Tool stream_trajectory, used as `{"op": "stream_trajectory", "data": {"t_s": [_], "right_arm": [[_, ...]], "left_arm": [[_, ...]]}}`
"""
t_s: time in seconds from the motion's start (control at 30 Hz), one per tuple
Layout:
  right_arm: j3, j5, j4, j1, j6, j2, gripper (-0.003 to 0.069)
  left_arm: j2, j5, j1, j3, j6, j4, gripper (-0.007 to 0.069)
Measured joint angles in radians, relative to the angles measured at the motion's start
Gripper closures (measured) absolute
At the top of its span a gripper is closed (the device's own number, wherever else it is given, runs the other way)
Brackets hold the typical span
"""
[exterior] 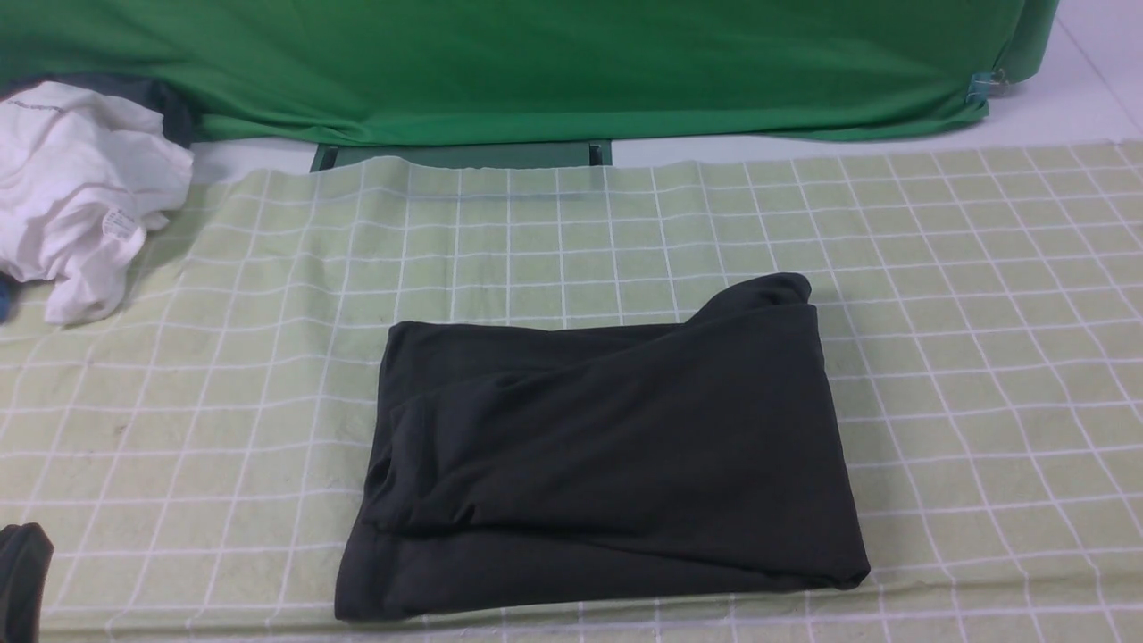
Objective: Fold a long-sleeved shirt over a green coffee tablecloth.
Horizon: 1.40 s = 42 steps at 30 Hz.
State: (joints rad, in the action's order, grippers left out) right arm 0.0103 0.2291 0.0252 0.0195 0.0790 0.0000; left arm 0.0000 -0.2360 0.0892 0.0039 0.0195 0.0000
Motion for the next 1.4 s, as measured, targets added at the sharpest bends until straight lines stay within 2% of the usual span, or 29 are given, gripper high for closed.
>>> {"op": "stream_trajectory", "data": {"t_s": [1.4], "right_arm": [[0.0,0.0,0.0,0.0,0.0,0.0,0.0419]], "left_arm": [[0.0,0.0,0.0,0.0,-0.019,0.0,0.061]]}}
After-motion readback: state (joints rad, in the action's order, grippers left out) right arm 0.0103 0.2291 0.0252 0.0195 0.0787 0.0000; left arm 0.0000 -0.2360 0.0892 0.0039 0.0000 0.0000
